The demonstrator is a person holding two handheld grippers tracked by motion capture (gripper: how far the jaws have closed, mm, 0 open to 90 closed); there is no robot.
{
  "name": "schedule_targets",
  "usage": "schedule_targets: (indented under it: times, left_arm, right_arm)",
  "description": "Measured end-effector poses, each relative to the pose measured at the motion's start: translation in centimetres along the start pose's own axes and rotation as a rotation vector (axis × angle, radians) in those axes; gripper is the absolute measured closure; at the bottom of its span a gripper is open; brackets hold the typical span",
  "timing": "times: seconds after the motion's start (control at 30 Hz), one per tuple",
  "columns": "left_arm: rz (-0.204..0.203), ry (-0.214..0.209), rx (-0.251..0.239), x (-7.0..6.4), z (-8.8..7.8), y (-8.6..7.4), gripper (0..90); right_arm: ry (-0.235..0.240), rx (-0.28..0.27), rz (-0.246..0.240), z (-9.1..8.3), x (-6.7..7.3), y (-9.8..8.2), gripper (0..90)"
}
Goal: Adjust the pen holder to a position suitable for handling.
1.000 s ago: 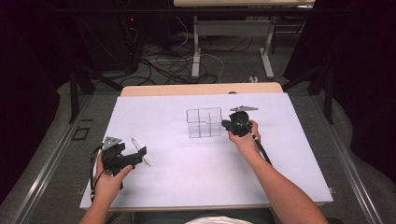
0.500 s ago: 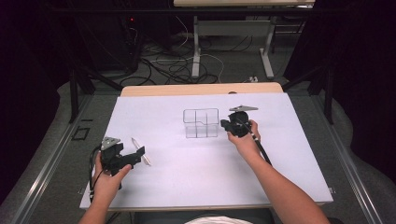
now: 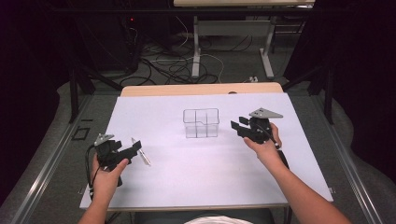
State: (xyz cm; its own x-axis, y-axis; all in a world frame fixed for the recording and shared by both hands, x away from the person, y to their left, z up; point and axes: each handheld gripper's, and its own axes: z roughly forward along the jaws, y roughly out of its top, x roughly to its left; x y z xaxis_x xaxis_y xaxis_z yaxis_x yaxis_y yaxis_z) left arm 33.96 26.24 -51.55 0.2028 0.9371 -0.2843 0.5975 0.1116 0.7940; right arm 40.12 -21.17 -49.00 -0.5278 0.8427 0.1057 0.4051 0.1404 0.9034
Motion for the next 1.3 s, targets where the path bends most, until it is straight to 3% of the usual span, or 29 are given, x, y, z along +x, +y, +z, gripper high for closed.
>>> schedule_targets:
  times: [0.27, 0.43, 0.6, 0.7, 0.9, 1.0, 1.17, 1.3]
  left_arm:
    - [-0.004, 0.041, -0.004, 0.3, -0.3, 0.4, 17.0]
    - [-0.020, 0.052, -0.016, 0.2, 0.0, 0.7, 18.4]
    - [0.014, 0.058, -0.017, 0.0, 0.2, 1.3, 19.5]
    - [0.023, 0.060, -0.014, -0.2, 0.4, 1.7, 19.5]
    - [-0.023, 0.045, -0.018, -0.4, 0.9, 2.4, 23.9]
    - [-0.091, 0.026, 0.003, -0.4, 1.3, 3.2, 25.6]
    - [-0.133, 0.008, 0.011, -0.2, 1.6, 3.9, 31.4]
    - [-0.169, 0.026, 0.058, -0.1, 1.6, 4.2, 39.6]
  right_arm:
    - [-0.046, -0.024, -0.085, -2.8, -1.2, -0.9, 37.8]
    - [-0.057, -0.013, -0.028, -4.3, -2.4, -1.7, 28.5]
    - [-0.102, -0.001, -0.016, -5.5, -4.1, -2.6, 22.4]
    - [-0.099, -0.001, 0.012, -6.1, -4.8, -3.1, 20.3]
    - [-0.106, -0.003, 0.028, -6.5, -5.6, -3.9, 18.4]
    - [-0.107, -0.022, 0.031, -6.7, -5.8, -3.8, 18.2]
    - [-0.123, -0.034, 0.050, -6.9, -6.1, -4.0, 18.2]
    - [-0.137, -0.029, 0.070, -6.9, -6.3, -4.0, 18.1]
